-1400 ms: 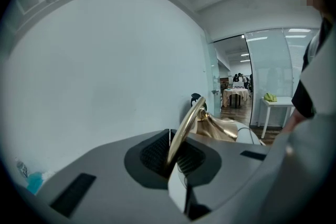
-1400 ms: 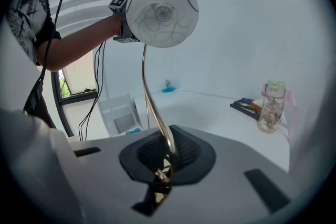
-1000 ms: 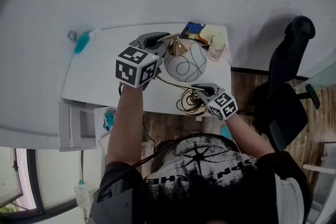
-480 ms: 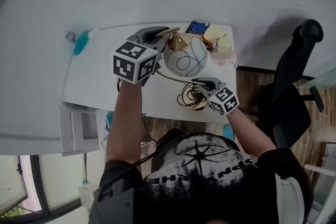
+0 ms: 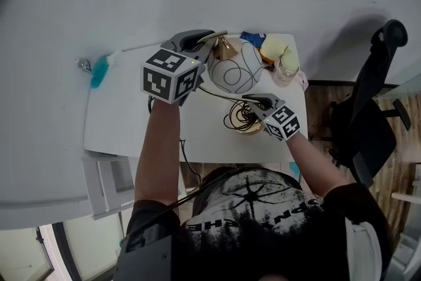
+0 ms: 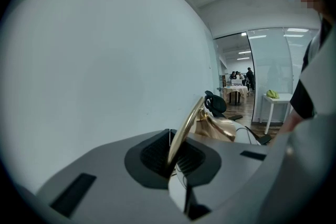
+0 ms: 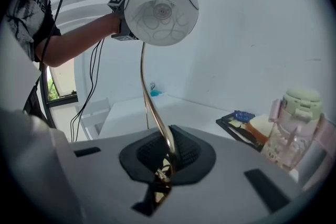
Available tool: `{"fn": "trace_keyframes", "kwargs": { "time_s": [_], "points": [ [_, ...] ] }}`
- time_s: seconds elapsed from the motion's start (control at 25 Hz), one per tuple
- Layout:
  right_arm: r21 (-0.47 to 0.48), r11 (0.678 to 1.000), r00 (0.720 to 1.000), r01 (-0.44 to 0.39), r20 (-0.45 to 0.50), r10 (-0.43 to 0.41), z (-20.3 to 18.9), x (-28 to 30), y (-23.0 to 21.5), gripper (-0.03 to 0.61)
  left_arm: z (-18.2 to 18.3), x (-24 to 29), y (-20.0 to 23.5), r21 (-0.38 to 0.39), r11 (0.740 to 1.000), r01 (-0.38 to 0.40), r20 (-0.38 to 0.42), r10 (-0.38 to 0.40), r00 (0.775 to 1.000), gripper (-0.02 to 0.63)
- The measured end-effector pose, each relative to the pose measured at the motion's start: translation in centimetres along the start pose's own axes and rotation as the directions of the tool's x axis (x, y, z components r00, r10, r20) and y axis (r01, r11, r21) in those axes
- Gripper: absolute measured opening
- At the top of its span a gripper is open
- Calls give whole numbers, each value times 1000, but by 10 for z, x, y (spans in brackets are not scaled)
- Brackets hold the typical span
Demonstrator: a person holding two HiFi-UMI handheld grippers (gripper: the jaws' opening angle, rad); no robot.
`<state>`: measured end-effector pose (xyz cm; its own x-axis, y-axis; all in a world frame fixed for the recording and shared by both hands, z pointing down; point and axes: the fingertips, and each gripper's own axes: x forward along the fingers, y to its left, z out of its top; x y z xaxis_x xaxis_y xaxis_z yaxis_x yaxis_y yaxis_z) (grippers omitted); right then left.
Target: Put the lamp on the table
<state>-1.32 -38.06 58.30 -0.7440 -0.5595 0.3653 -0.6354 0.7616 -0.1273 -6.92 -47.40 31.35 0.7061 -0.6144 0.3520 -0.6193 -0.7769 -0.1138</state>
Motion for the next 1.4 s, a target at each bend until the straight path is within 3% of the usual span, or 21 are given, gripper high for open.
{"fn": "trace_keyframes", "kwargs": {
  "time_s": [0.8, 1.4],
  "points": [
    [87, 989, 993, 115, 25, -118, 33, 101, -49, 18, -1, 46, 93, 84, 992, 89, -31, -87, 996, 17],
    [99, 980, 982, 172, 56, -178, 48, 167, -100, 19, -8, 84, 153, 119, 989, 88, -55, -82, 995, 15]
  ]
}}
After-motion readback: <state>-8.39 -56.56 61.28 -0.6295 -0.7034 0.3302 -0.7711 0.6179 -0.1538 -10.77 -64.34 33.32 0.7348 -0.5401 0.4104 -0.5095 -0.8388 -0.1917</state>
